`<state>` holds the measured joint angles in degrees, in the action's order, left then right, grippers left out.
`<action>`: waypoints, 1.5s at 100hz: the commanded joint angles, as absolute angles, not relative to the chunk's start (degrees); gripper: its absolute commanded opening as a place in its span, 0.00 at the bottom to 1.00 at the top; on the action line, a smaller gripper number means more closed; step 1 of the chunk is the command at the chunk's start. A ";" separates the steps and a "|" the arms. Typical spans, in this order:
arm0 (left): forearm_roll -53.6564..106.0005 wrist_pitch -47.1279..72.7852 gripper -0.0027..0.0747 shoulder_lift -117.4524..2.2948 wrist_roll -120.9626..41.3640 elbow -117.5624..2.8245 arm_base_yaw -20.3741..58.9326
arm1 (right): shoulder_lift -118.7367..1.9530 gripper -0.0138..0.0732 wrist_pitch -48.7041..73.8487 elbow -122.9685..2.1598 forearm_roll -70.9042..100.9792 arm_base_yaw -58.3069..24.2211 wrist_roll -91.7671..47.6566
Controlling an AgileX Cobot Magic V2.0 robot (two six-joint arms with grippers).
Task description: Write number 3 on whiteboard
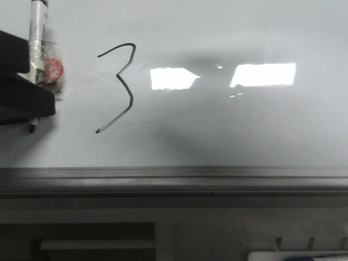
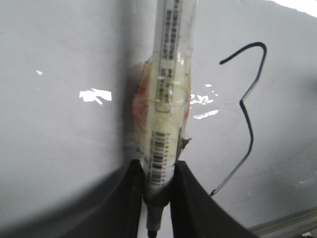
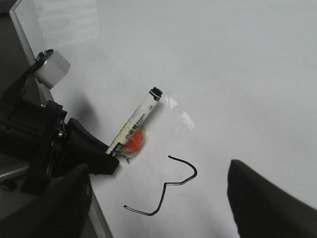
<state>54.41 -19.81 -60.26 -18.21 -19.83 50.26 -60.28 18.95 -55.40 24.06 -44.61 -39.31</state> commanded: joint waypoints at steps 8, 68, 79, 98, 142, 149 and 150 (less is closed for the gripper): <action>54.05 -19.08 0.01 -59.81 -17.83 -21.56 47.24 | -59.06 0.74 15.82 -57.00 24.81 -44.12 -39.76; 49.98 -16.35 0.41 -59.81 -17.83 -21.56 45.64 | -59.06 0.74 15.96 -57.00 24.81 -44.12 -39.76; 49.98 -16.35 0.58 -59.68 -17.83 -21.56 45.64 | -59.06 0.74 15.96 -57.00 24.81 -44.12 -39.76; 49.85 -16.00 0.59 -57.94 -17.83 -21.56 45.64 | -59.06 0.74 16.30 -57.00 24.81 -44.12 -39.76; 49.78 -14.14 0.02 -39.55 -33.56 -21.46 45.64 | -51.83 0.09 16.14 -52.00 24.34 -44.12 -39.76; 49.78 -12.91 0.01 -36.49 -35.72 -21.33 45.64 | -49.24 0.09 15.13 -49.18 24.34 -44.12 -39.76; 49.78 -12.80 0.01 -36.20 -35.87 -21.33 45.64 | -48.89 0.09 14.96 -48.56 24.34 -44.12 -39.76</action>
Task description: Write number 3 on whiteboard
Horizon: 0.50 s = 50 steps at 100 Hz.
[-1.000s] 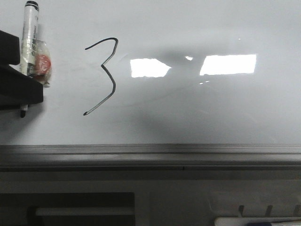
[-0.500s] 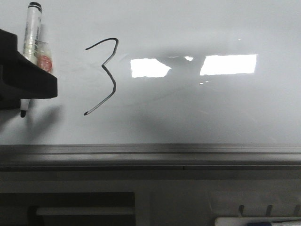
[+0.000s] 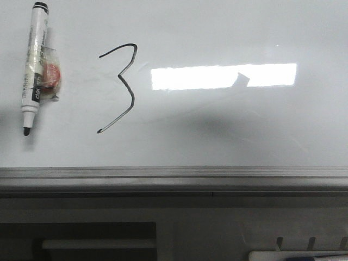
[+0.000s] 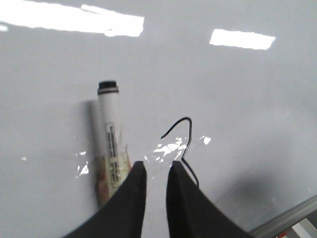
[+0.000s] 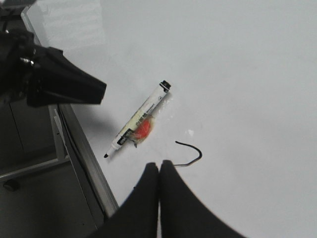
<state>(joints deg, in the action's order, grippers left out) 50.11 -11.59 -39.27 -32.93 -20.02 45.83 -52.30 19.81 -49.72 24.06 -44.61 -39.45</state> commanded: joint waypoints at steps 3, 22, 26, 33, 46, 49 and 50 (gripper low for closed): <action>49.78 -12.30 0.01 -34.73 -36.12 -21.20 45.64 | -47.14 0.09 14.33 -47.20 24.34 -44.12 -39.76; 44.37 -9.12 0.01 -28.19 -36.11 -20.26 45.64 | -34.58 0.09 7.81 -35.84 24.34 -44.12 -39.76; 42.82 -7.94 0.01 -27.21 -36.11 -19.95 45.64 | -31.84 0.09 6.21 -33.57 24.34 -44.12 -39.76; 40.68 -6.63 0.01 -25.55 -36.11 -19.37 45.64 | -26.20 0.09 4.38 -29.30 24.34 -44.12 -39.76; 36.75 -5.37 0.01 -23.47 -36.11 -17.88 45.64 | -15.85 0.09 3.20 -22.53 24.34 -44.12 -39.76; 35.87 -5.06 0.01 -23.34 -36.11 -17.43 45.64 | -13.94 0.09 3.32 -21.37 24.34 -44.12 -39.76; 35.87 -5.09 0.01 -23.30 -36.11 -17.45 45.64 | -13.05 0.09 3.32 -20.84 24.34 -44.12 -39.76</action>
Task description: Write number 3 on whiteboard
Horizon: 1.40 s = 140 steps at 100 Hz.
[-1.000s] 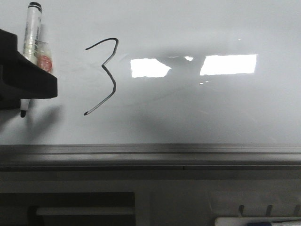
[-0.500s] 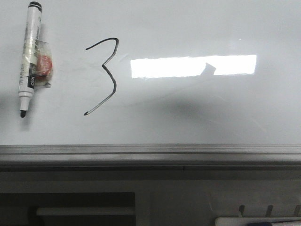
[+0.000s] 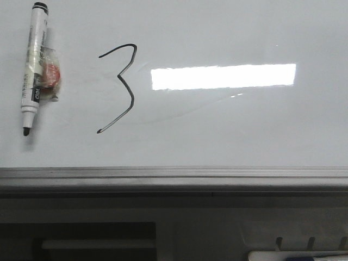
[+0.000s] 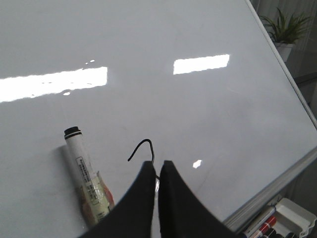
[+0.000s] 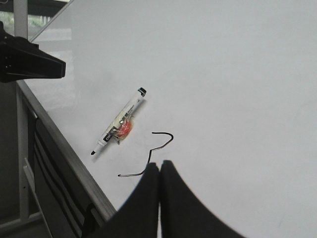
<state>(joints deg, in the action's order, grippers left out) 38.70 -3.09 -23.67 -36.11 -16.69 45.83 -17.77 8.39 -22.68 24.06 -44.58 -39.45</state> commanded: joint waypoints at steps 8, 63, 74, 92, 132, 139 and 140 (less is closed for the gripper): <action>35.73 -4.57 0.01 -23.20 -36.11 -17.05 45.64 | -8.78 0.09 3.56 -18.31 24.34 -44.12 -39.76; 35.83 -4.57 0.01 -23.20 -36.11 -17.05 45.64 | -3.40 0.09 3.75 -15.75 24.34 -44.12 -39.76; 35.83 -4.57 0.01 -23.20 -36.11 -17.05 45.64 | -3.40 0.09 3.75 -15.75 24.34 -44.12 -39.76; 35.83 -4.76 0.01 -23.20 -36.11 -17.05 45.54 | -3.40 0.09 3.75 -15.75 24.34 -44.12 -39.76; 37.06 -9.16 0.01 -23.07 -36.11 -16.64 45.37 | -3.40 0.09 3.65 -15.75 24.34 -44.12 -39.76; 35.10 -9.29 0.01 -23.07 -36.11 -16.64 45.37 | -3.40 0.09 3.65 -15.75 24.34 -44.12 -39.76; 34.73 -9.40 0.01 -23.07 -36.11 -16.64 45.25 | -3.40 0.09 3.65 -15.75 24.34 -44.12 -39.76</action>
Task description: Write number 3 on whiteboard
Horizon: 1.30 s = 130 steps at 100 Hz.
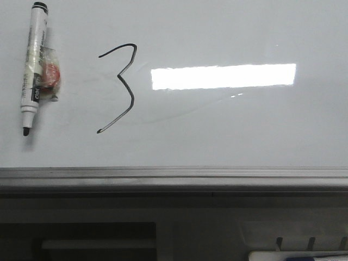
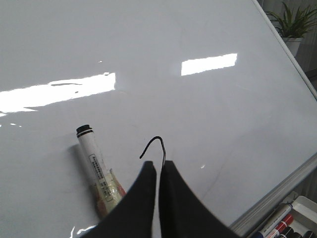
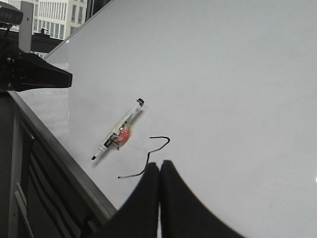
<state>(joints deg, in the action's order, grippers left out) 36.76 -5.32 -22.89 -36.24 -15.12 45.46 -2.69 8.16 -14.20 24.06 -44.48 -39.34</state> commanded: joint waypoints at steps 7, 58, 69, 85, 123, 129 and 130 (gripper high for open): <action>31.78 -10.61 0.01 -23.07 -35.87 -16.64 43.90 | -3.40 0.09 3.65 -15.75 24.34 -44.12 -39.76; 5.74 -11.40 0.01 -22.64 -6.74 -16.64 15.49 | -3.40 0.09 3.65 -15.75 24.34 -44.12 -39.76; 3.17 -9.39 0.01 -19.47 -6.85 -15.67 10.21 | -3.40 0.09 3.65 -15.75 24.34 -44.12 -39.76; 1.58 -7.36 0.01 -11.91 -6.24 -10.87 3.54 | -3.40 0.09 3.65 -15.75 24.34 -44.12 -39.76; -0.82 2.65 0.01 -1.52 0.97 0.61 0.24 | -3.40 0.09 3.65 -15.75 24.34 -44.12 -39.76; -0.75 7.86 0.01 -0.50 0.97 0.72 0.24 | -3.40 0.09 3.65 -15.75 24.34 -44.12 -39.76; -0.75 9.61 0.01 -0.35 0.97 0.72 0.24 | -3.40 0.09 3.65 -15.75 24.34 -44.12 -39.76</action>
